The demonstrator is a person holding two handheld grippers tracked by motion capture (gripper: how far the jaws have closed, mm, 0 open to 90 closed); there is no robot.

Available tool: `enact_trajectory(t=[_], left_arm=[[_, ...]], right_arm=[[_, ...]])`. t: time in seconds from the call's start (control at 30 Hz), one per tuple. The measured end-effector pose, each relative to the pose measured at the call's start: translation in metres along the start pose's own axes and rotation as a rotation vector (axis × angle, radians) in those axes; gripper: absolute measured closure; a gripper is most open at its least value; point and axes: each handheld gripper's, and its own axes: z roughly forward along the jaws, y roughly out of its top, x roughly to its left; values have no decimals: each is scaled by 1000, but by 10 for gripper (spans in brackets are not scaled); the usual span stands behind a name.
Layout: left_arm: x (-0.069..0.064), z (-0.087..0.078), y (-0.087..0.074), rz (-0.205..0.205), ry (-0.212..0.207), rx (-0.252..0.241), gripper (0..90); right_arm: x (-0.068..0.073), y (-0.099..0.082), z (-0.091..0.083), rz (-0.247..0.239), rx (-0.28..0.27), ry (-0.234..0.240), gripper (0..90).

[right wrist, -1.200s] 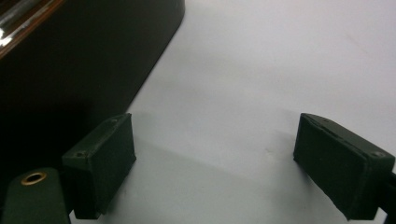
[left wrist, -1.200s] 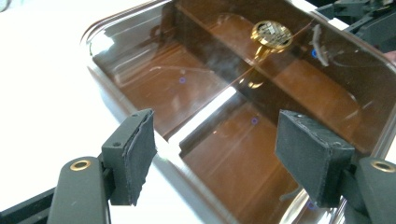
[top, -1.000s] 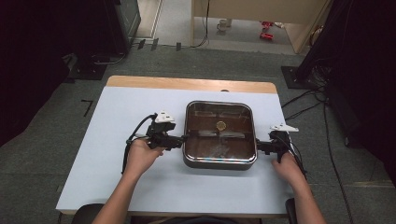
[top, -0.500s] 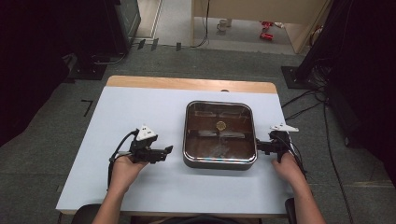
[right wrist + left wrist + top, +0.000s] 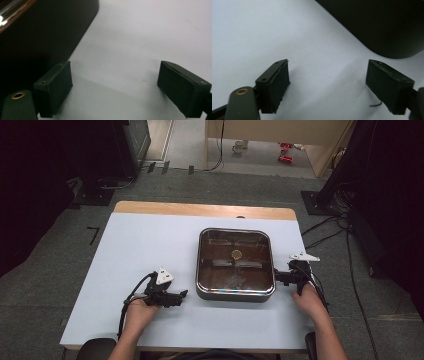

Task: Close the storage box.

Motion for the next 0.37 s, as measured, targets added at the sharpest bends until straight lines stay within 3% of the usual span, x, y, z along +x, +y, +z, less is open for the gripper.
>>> enact_trajectory(t=[0.17, 0.37], left_arm=[[-5, 2, -3, 53, 20, -7, 151], [-4, 2, -4, 49, 17, -10, 149]], right_arm=[[0, 0, 0, -1, 2, -2, 122], [0, 0, 0, -2, 2, -3, 122]])
